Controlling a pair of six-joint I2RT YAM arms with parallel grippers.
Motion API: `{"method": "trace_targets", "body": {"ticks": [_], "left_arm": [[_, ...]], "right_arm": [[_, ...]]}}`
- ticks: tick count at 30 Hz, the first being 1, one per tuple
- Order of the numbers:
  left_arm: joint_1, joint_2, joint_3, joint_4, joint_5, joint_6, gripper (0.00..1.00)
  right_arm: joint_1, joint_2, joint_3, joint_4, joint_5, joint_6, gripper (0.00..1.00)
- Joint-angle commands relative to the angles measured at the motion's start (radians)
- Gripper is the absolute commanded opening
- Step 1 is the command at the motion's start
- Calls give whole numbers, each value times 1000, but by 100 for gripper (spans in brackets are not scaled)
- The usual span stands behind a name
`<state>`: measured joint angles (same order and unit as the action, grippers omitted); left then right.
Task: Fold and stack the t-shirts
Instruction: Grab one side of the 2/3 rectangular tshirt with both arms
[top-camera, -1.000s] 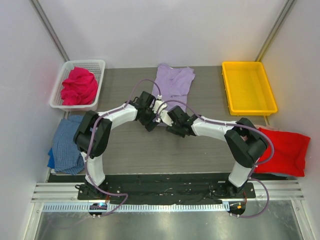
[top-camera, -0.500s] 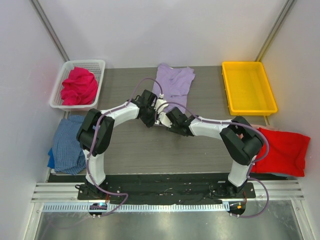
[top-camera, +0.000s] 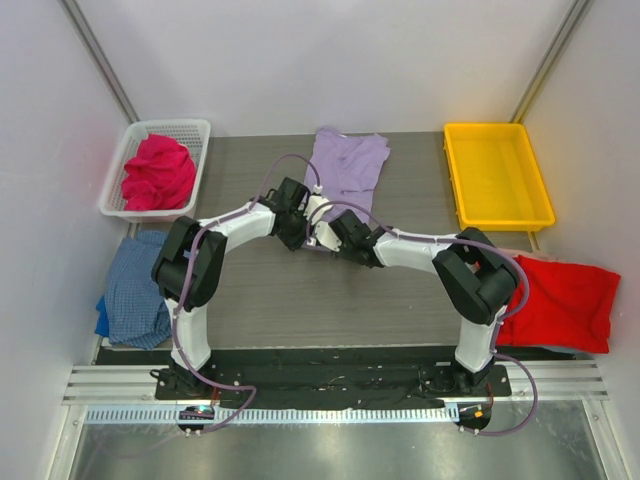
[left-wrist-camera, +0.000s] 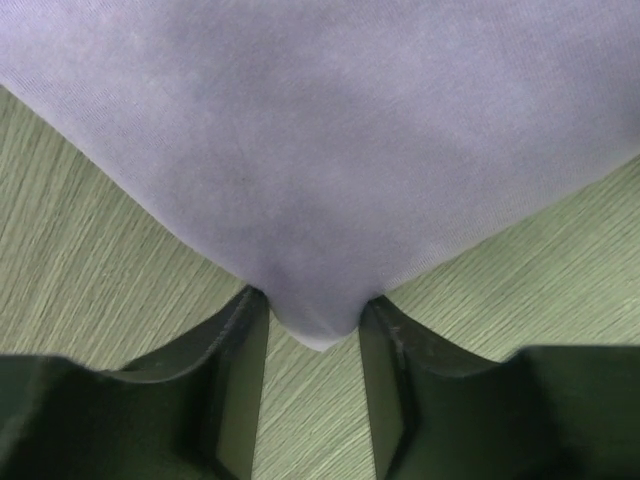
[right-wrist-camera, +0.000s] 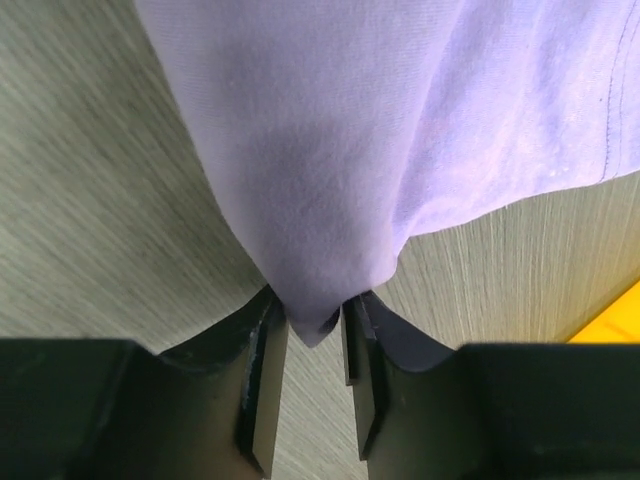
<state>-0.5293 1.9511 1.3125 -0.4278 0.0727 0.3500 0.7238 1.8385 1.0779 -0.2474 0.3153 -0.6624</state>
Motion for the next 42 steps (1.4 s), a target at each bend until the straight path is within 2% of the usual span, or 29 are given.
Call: {"method": "trace_targets", "body": {"ticks": [1, 4, 5, 8, 9, 10, 17, 23, 28, 37, 42], "left_arm": [[-12, 29, 7, -46, 1, 46, 39], [-11, 34, 11, -57, 2, 50, 28], [-11, 35, 16, -61, 4, 52, 26], [-11, 39, 27, -74, 13, 50, 13], [-12, 40, 30, -77, 16, 47, 4], [-11, 39, 36, -81, 19, 43, 0], [-34, 2, 30, -132, 42, 38, 0], [-93, -66, -56, -135, 18, 32, 0], [-133, -147, -163, -134, 9, 17, 0], [-247, -288, -358, -147, -62, -3, 0], [-256, -371, -429, -170, -65, 0, 0]], "right_arm": [[-20, 33, 45, 53, -2, 7, 27], [-21, 38, 47, 50, -2, 7, 14], [-21, 39, 47, 48, -2, 10, 3], [-20, 38, 48, 37, -12, 20, 1], [-20, 38, 48, 30, -15, 23, 1], [-20, 36, 50, 20, -18, 26, 1], [3, -40, 42, -72, -65, 70, 1], [77, -136, -36, -107, -71, 106, 1], [178, -214, -130, -138, -79, 124, 1], [400, -291, -200, -211, -110, 153, 1], [454, -311, -223, -222, -108, 179, 1]]}}
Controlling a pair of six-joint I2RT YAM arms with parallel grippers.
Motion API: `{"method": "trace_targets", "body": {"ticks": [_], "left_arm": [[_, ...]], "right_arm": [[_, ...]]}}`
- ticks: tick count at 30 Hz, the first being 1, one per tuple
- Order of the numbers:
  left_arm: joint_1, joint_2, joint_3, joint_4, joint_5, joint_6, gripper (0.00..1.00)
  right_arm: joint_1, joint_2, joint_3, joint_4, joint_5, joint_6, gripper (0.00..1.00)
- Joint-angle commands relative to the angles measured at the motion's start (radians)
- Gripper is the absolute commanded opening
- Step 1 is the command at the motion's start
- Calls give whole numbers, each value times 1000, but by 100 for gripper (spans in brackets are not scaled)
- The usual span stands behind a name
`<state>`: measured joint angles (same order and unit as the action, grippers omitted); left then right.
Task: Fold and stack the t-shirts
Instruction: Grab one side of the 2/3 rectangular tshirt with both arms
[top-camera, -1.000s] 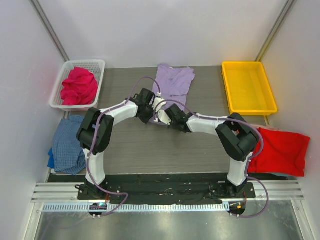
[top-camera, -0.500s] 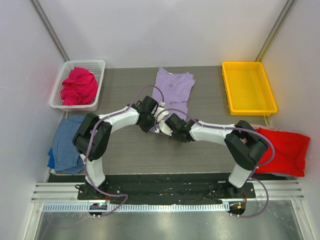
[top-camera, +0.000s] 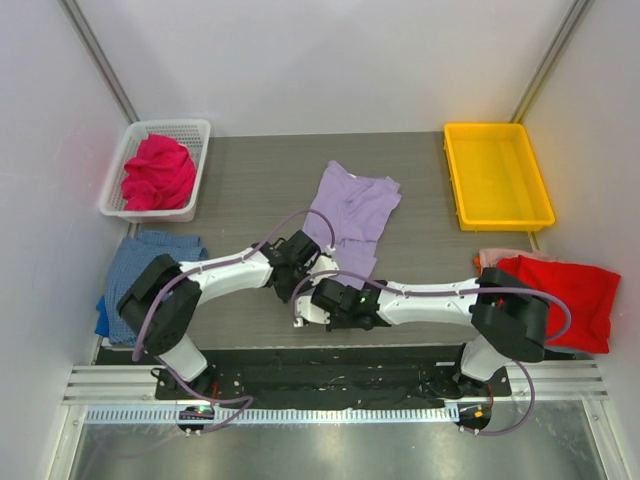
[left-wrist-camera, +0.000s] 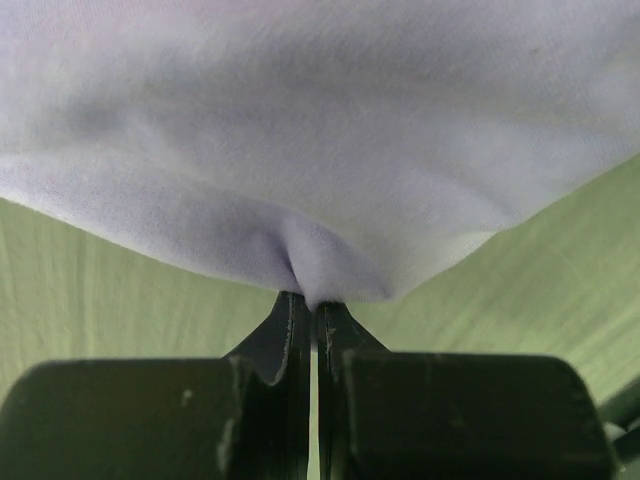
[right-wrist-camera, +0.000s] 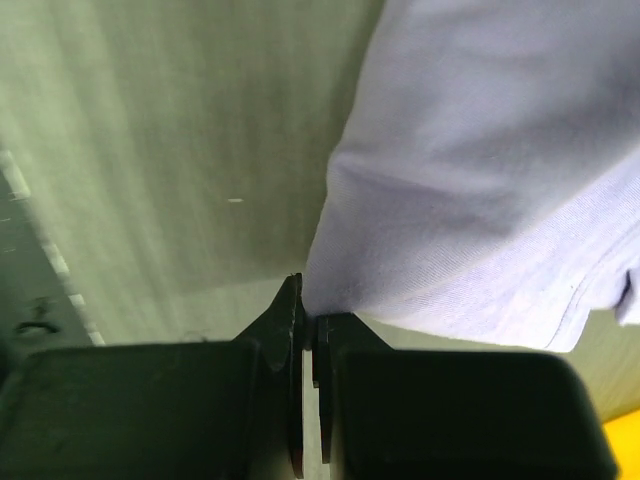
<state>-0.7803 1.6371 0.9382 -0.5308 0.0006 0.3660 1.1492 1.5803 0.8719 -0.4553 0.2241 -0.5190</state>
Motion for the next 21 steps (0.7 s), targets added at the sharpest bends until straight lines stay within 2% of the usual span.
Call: {"method": "trace_targets", "body": {"ticks": [1, 7, 11, 21], "left_arm": [[-5, -78, -62, -69, 9, -15, 0], [-7, -144, -90, -107, 9, -13, 0], [-5, -219, -98, -49, -22, -15, 0], [-5, -267, -13, 58, -56, 22, 0]], "right_arm": [[36, -58, -20, -16, -22, 39, 1], [69, -95, -34, -39, -11, 60, 1], [69, -124, -53, -8, 95, 43, 1], [23, -204, 24, 3, 284, -25, 1]]}}
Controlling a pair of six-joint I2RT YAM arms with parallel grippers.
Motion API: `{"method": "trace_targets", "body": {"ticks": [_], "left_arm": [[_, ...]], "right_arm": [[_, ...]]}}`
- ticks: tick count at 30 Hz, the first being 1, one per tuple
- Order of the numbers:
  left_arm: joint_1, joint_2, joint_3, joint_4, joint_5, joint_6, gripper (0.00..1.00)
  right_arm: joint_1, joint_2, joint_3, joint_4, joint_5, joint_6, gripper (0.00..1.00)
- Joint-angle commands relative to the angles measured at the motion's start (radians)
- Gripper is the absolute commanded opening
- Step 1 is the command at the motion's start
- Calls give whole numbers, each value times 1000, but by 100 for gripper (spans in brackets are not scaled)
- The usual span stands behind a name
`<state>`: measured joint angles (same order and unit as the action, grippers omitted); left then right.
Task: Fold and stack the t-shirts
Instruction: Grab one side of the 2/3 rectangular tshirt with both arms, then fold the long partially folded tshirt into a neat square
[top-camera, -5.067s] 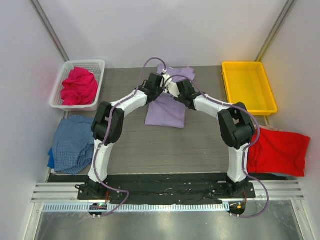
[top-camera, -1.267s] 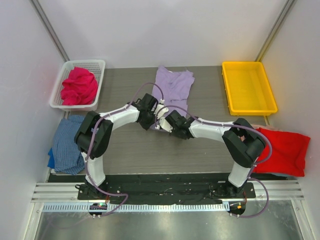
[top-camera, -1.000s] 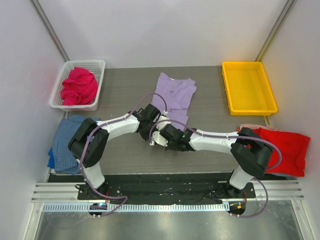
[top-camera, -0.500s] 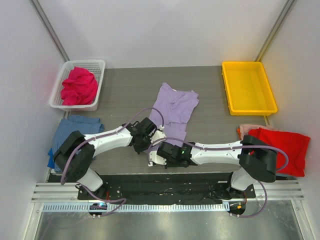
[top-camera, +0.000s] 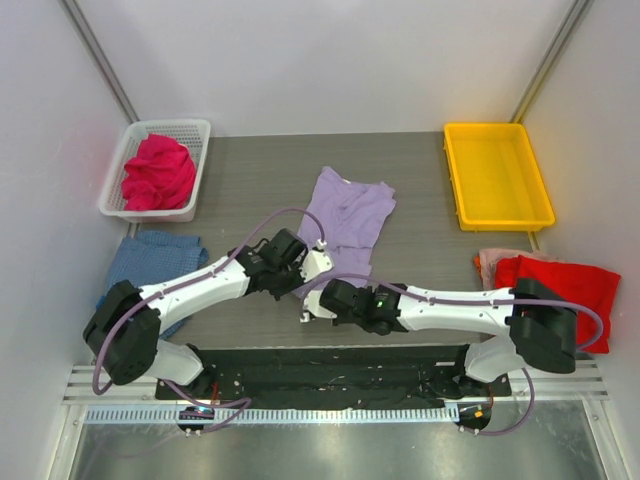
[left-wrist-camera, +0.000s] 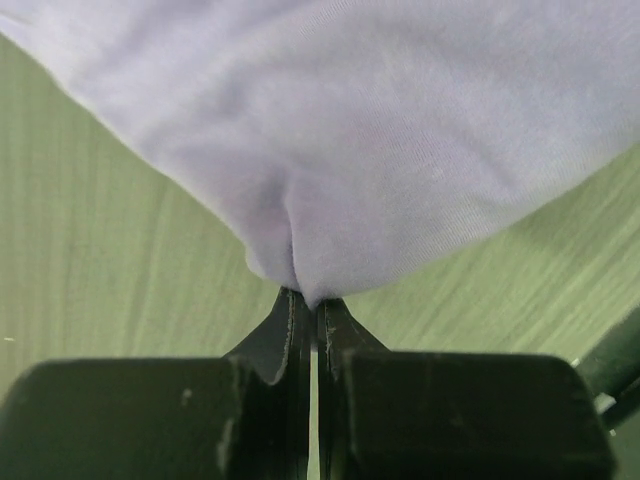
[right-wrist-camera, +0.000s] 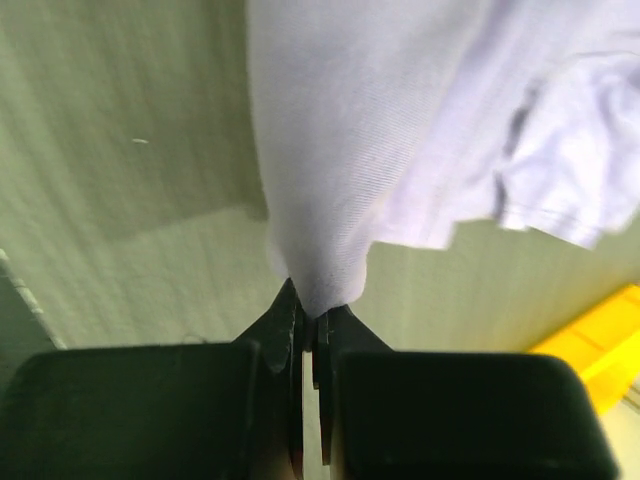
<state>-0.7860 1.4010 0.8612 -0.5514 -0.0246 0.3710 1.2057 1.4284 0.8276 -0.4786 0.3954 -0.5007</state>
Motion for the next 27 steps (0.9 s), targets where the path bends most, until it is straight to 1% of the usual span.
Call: {"method": "trace_targets", "body": {"ticks": [1, 6, 11, 13, 17, 25, 27], "left_arm": [[2, -28, 71, 82, -40, 20, 0], [22, -5, 110, 128, -57, 42, 0], [96, 55, 186, 175, -25, 51, 0], [123, 79, 219, 191, -21, 66, 0], [154, 179, 366, 188, -5, 100, 0], [212, 452, 660, 176, 22, 128, 0], [220, 522, 706, 169, 22, 135, 0]], "right_arm": [[-66, -66, 79, 29, 115, -53, 1], [-187, -89, 154, 34, 108, -110, 1], [-290, -82, 194, 46, 100, -150, 1], [-311, -72, 206, 54, 89, -159, 1], [-357, -42, 234, 63, 77, -171, 1], [-475, 49, 297, 95, 27, -216, 1], [-498, 72, 320, 101, 16, -222, 1]]}}
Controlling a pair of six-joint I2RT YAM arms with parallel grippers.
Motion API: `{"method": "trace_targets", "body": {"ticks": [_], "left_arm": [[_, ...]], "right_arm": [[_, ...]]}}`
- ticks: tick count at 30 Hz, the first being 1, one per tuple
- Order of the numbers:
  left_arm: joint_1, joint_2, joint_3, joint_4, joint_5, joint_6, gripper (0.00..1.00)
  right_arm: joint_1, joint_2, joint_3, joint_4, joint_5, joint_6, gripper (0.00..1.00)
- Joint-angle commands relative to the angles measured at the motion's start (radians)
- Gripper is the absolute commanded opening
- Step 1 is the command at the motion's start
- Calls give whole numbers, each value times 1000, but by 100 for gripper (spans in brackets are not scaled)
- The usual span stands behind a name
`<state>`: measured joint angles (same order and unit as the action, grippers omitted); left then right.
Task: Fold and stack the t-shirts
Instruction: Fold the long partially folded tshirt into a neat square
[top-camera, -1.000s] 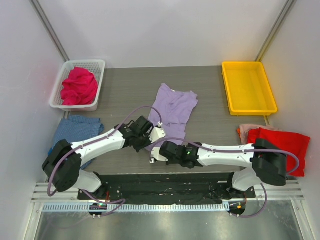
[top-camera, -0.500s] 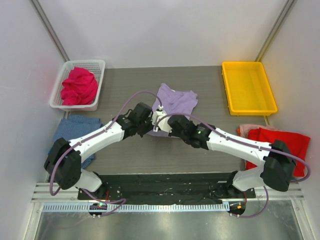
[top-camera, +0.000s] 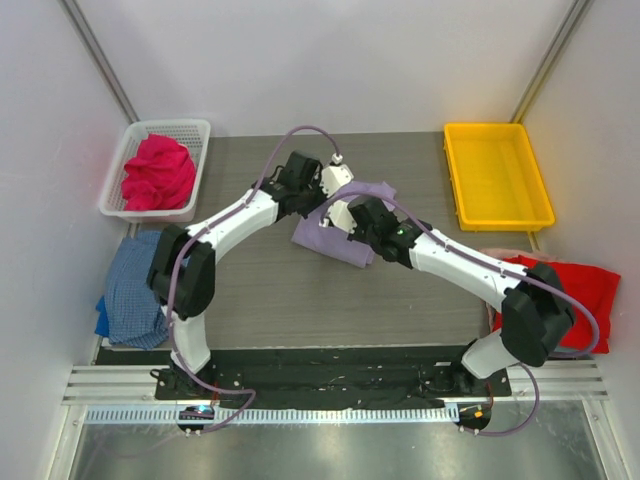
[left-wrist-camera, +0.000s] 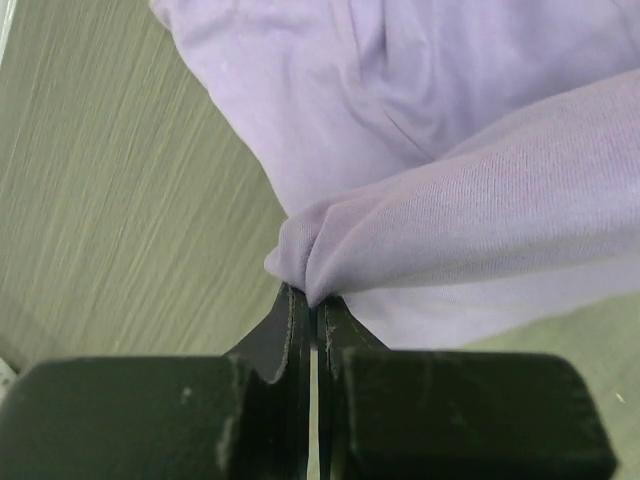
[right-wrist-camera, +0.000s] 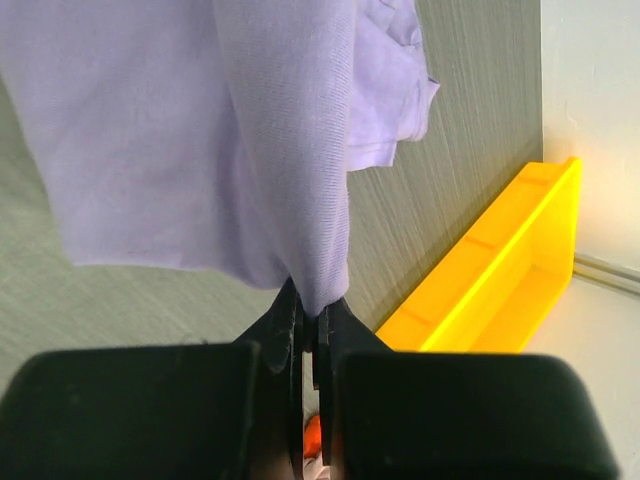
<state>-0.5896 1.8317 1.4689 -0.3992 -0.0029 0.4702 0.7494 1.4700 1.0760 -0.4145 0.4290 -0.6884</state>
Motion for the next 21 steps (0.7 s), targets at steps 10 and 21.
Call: {"method": "trace_targets", "body": {"ticks": [10, 21], "left_arm": [[54, 256, 310, 0, 30, 44, 0], [63, 399, 481, -27, 20, 81, 0]], "right_arm": [[-168, 159, 194, 54, -84, -79, 1], [-229, 274, 262, 63, -136, -88, 1]]}}
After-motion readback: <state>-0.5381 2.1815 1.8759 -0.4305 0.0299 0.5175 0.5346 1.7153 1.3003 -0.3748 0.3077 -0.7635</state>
